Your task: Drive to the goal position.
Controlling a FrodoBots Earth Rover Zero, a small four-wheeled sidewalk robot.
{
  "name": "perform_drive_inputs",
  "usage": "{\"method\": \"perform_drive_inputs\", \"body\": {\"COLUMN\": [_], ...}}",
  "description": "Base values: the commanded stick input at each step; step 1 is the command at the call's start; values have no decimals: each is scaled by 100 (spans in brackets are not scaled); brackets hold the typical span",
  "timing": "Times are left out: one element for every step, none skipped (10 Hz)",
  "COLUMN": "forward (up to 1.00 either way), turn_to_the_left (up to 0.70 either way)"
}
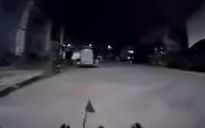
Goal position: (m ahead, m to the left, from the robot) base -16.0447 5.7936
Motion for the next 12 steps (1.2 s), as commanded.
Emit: {"method": "perform_drive_inputs", "body": {"forward": [85,85,85,85,85,85,85,85,85,85,85,85], "turn_to_the_left": [0,0,0,0,0,0,0,0,10,34,34,30]}}
